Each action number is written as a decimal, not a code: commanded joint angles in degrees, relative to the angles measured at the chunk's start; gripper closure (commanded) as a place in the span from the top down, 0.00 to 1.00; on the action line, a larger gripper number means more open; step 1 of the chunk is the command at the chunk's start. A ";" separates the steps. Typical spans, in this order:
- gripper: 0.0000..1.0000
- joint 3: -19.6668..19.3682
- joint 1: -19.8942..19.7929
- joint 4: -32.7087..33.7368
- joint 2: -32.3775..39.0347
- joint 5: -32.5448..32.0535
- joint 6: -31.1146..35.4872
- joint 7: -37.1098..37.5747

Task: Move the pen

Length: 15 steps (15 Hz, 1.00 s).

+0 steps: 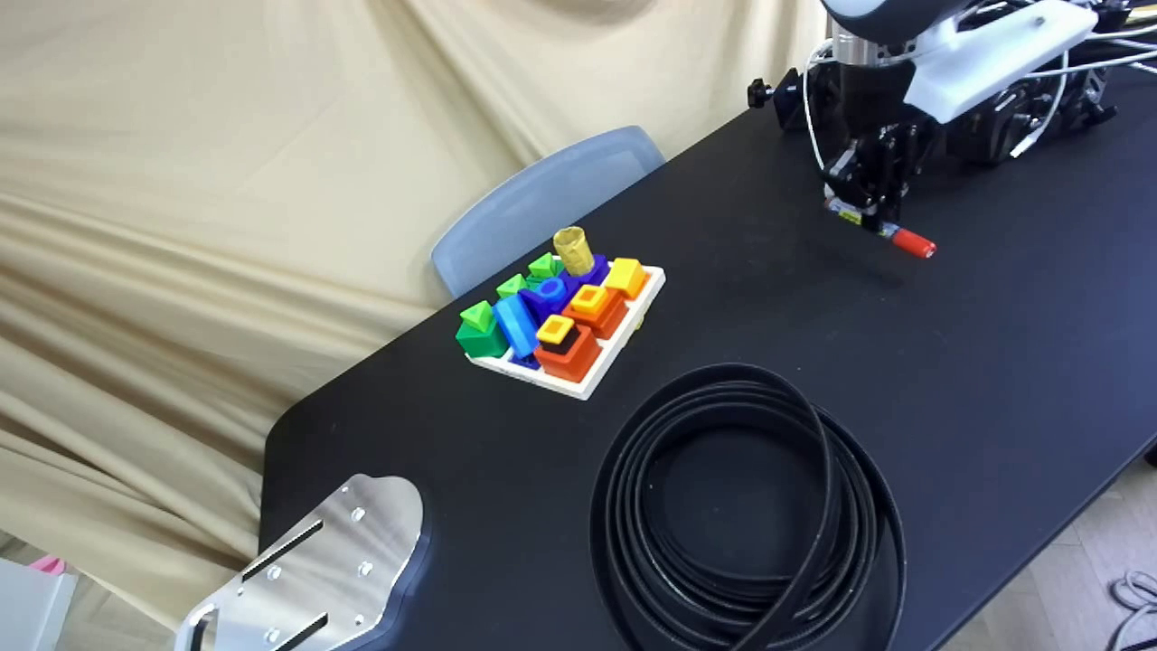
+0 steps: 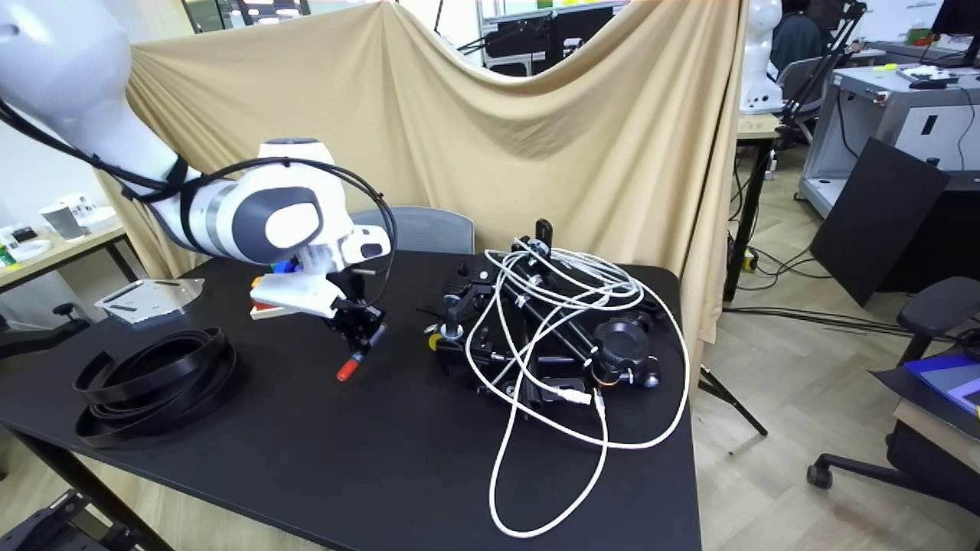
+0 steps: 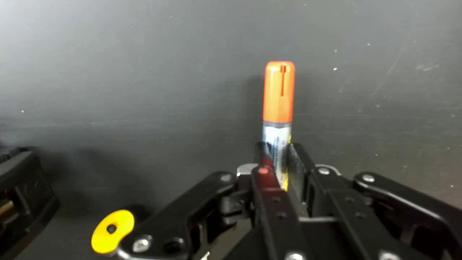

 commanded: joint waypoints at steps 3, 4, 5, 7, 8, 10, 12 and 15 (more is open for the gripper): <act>0.05 3.54 0.85 3.30 -3.03 0.98 -7.75 1.65; 0.05 4.42 0.87 4.05 -2.86 1.89 -8.89 1.30; 0.05 5.39 1.00 5.02 -2.46 2.90 -10.03 1.12; 0.05 6.54 1.69 6.42 -1.44 3.78 -10.69 1.77; 0.05 6.99 2.08 6.87 -0.94 4.16 -10.51 2.14; 0.05 7.36 3.07 7.40 0.34 3.82 -8.66 3.04; 0.05 7.61 3.68 8.22 2.11 4.10 -7.70 3.89; 0.05 8.03 4.15 9.62 5.06 4.88 -7.55 4.50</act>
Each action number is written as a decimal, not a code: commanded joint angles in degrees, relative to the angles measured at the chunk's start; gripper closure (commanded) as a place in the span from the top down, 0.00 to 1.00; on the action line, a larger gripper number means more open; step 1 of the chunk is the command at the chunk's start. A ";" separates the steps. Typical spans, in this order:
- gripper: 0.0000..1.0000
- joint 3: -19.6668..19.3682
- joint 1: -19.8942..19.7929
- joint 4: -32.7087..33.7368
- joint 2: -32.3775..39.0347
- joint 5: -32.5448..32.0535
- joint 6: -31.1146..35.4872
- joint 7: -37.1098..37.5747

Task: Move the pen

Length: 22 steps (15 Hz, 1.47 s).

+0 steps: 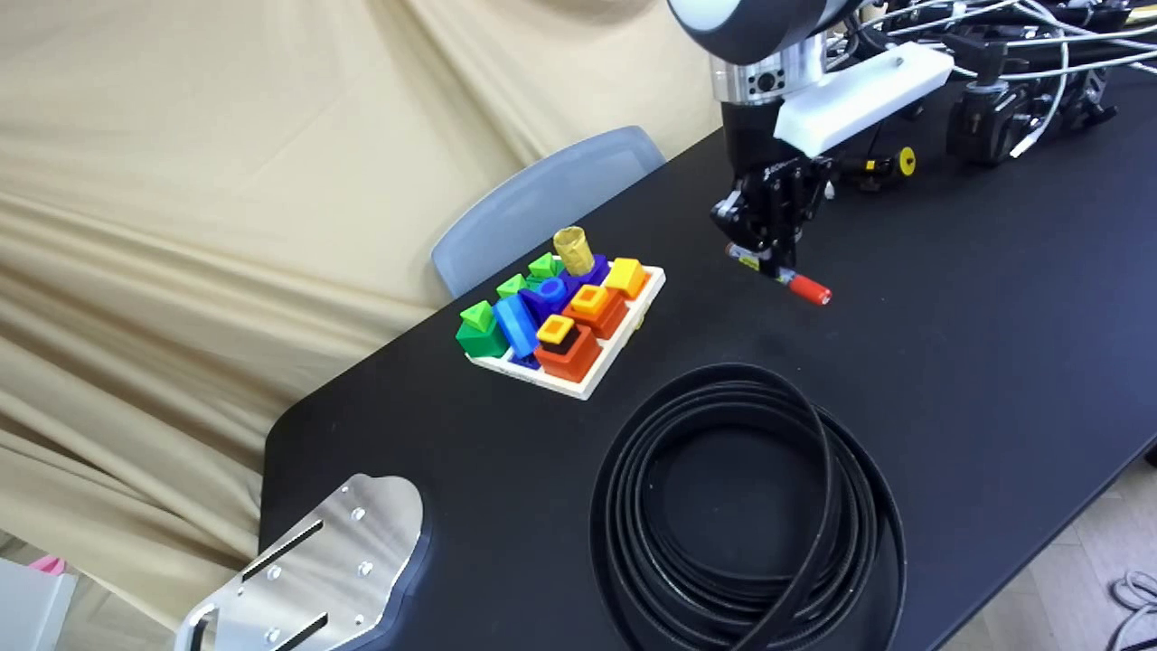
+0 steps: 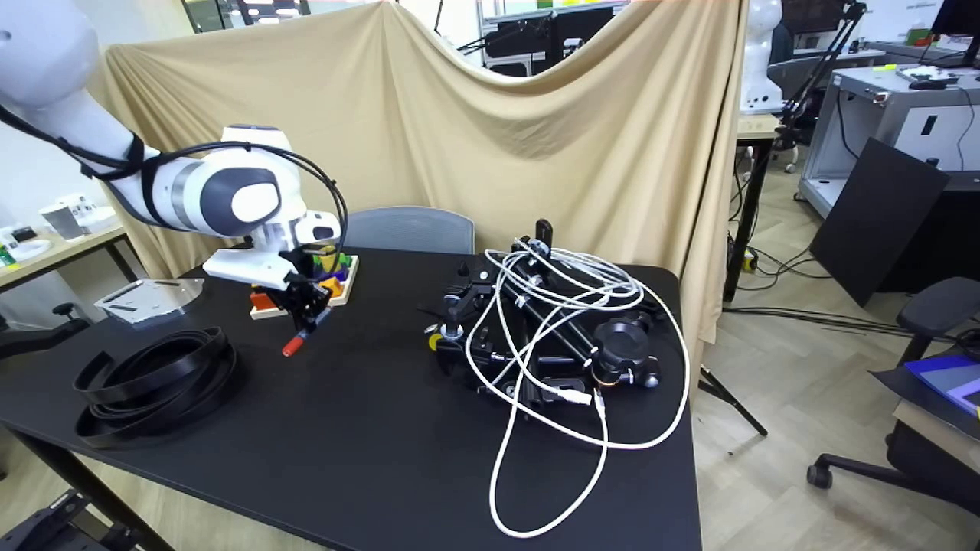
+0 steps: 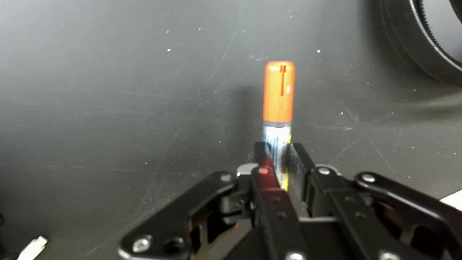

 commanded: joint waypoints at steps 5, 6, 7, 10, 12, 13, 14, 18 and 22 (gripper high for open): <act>0.05 1.30 0.61 4.54 6.51 1.22 -0.38 1.88; 0.05 1.48 0.61 4.86 6.90 1.31 -0.35 1.80; 0.05 1.62 0.64 5.12 7.25 1.38 -0.30 1.79; 0.05 2.22 0.52 5.47 7.83 1.71 0.19 1.34; 0.05 2.55 0.56 5.69 8.10 1.74 0.50 1.18; 0.05 2.64 0.59 5.76 8.15 1.70 0.58 1.18; 0.05 2.73 0.61 5.86 8.21 1.65 0.56 1.22; 0.57 2.96 0.42 5.65 7.65 1.84 0.10 1.26; 0.83 3.02 0.08 4.62 5.44 3.26 -1.18 2.59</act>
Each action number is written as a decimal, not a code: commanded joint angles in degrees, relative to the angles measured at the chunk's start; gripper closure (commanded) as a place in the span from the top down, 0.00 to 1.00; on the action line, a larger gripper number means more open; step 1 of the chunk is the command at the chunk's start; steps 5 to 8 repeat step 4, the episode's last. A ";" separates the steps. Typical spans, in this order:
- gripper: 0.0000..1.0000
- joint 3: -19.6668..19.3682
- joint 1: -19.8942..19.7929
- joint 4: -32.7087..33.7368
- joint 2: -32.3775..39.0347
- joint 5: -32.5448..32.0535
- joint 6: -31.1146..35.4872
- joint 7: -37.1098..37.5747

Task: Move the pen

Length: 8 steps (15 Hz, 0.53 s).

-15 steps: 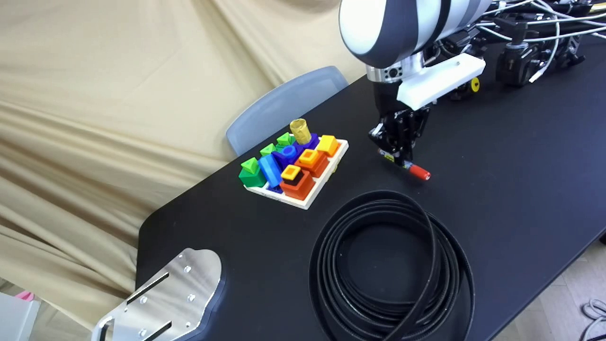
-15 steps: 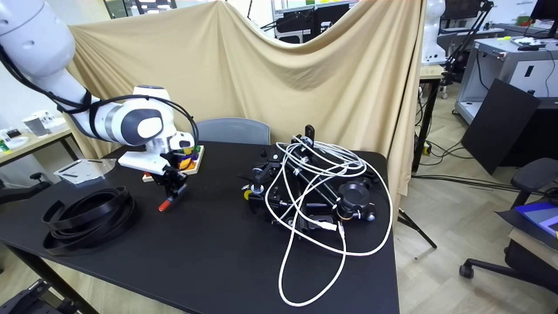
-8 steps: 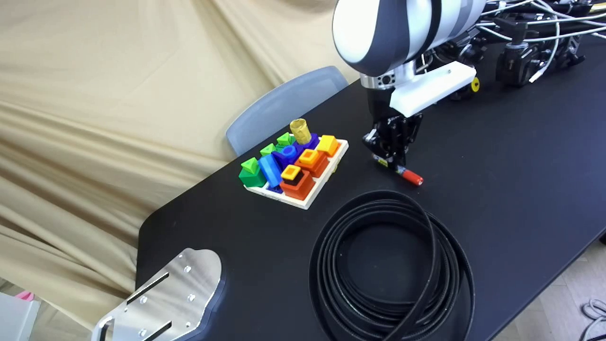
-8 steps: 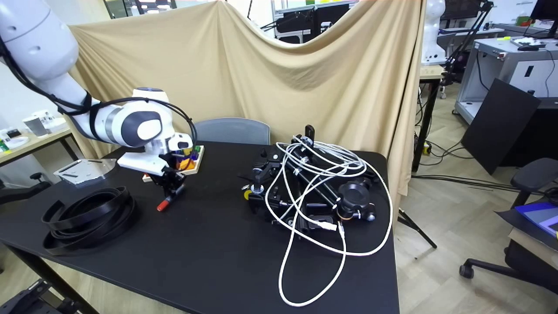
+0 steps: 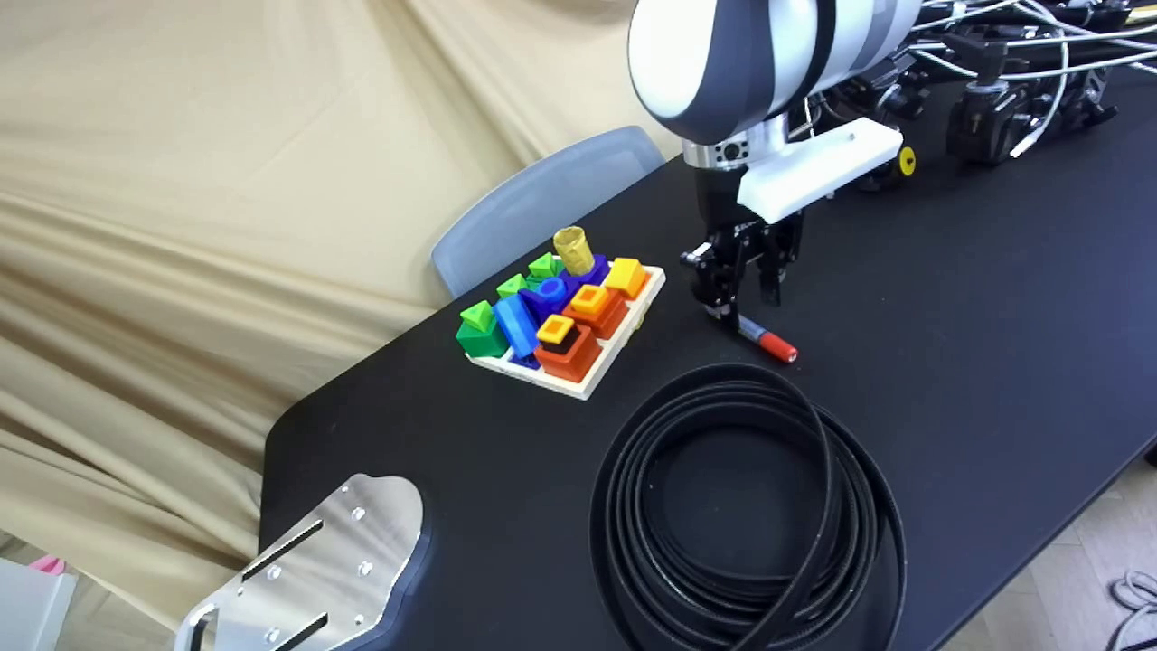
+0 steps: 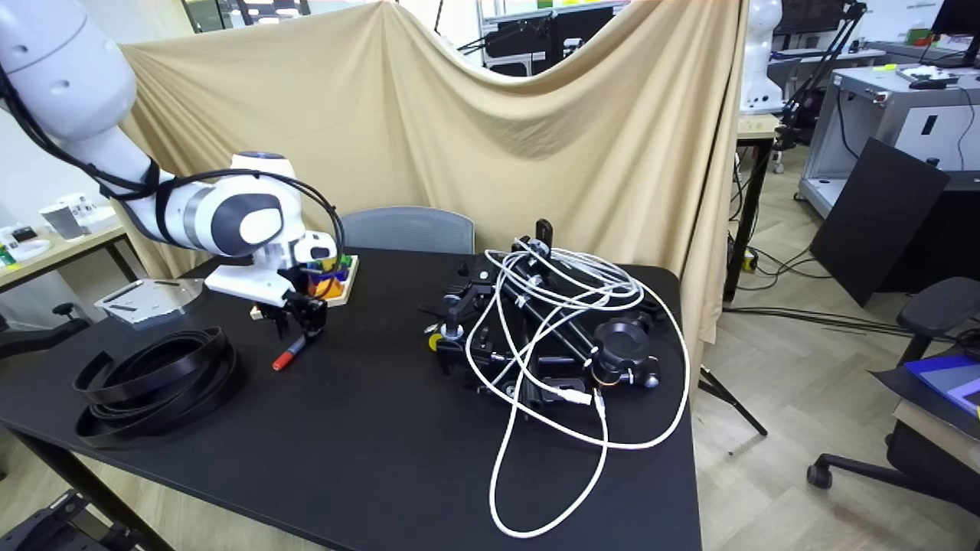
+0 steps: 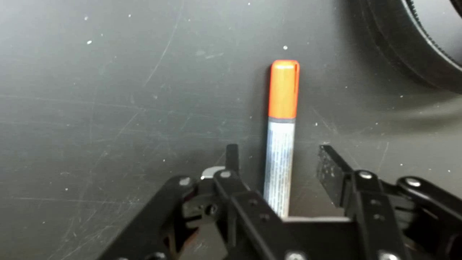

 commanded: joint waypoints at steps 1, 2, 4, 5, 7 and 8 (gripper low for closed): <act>0.91 0.41 -0.59 -0.37 -2.63 2.54 -2.61 2.64; 0.97 0.35 -0.76 -0.91 -3.82 3.26 -3.43 3.00; 1.00 0.47 -1.17 -1.87 -6.23 4.80 -4.80 2.94; 1.00 0.47 -1.17 -1.87 -6.23 4.80 -4.80 2.94; 1.00 0.47 -1.17 -1.87 -6.23 4.80 -4.80 2.94; 1.00 0.47 -1.17 -1.87 -6.23 4.80 -4.80 2.94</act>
